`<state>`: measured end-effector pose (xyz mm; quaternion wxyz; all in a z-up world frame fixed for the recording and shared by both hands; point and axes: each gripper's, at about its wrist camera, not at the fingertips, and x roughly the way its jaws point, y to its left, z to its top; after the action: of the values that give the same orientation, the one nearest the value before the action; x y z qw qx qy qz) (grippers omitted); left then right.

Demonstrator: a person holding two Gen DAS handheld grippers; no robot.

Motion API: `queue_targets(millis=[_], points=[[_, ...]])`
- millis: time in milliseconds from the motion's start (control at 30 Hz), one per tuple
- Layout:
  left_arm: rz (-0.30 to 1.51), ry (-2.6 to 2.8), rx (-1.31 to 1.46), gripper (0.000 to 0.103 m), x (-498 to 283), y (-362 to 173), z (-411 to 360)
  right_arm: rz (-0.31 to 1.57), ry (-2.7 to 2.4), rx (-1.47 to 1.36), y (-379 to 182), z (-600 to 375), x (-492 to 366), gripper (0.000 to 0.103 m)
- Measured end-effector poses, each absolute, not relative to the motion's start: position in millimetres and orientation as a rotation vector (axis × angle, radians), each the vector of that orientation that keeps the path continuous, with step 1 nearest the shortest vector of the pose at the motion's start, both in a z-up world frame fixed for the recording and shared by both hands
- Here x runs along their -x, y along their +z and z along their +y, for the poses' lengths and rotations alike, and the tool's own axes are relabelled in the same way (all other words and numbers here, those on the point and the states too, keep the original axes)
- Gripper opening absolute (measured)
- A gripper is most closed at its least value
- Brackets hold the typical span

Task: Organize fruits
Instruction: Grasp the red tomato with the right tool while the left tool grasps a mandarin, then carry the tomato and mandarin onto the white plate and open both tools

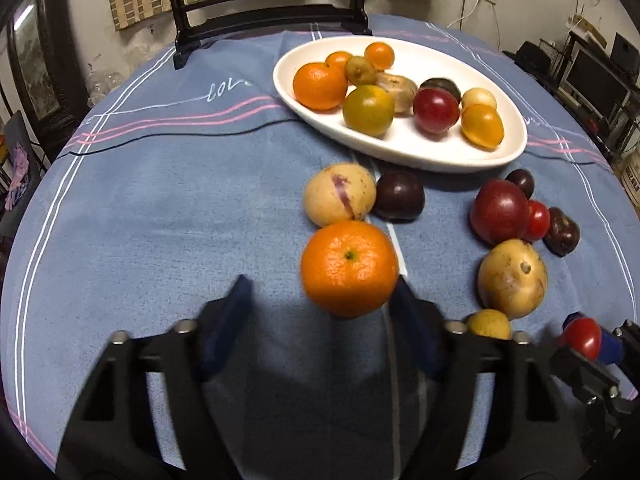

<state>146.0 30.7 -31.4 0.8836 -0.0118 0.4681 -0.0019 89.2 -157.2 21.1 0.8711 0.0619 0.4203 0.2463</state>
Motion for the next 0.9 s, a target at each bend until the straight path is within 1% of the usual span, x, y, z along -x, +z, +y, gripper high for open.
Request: queue_targets(millis=[33,133,267,400,533,700,833,900], points=[[0.961,-0.031,0.029,0.043,-145,-29,29,0.879,0.515,-0.129,21,-157,-89,0.030],[0.957,-0.012,-0.013,0.043,-144,-29,22,0.878,0.513,-0.131,21,-158,-89,0.030],[0.970,-0.032,-0.003,0.043,-138,-26,22,0.874,0.510,-0.116,22,-156,-88,0.030],[0.939,-0.058,-0.009,0.043,-130,-11,20,0.866,0.489,-0.068,26,-153,-89,0.030],[0.884,-0.086,-0.026,0.044,-133,13,17,0.840,0.473,-0.049,44,-159,-106,0.031],[0.829,-0.097,-0.045,0.045,-165,38,8,0.717,0.432,0.006,82,-157,-141,0.031],[0.829,-0.097,-0.011,0.046,-213,41,4,0.687,0.419,0.066,88,-140,-184,0.031],[0.849,-0.083,-0.002,0.046,-235,36,3,0.718,0.410,0.097,81,-132,-208,0.030]])
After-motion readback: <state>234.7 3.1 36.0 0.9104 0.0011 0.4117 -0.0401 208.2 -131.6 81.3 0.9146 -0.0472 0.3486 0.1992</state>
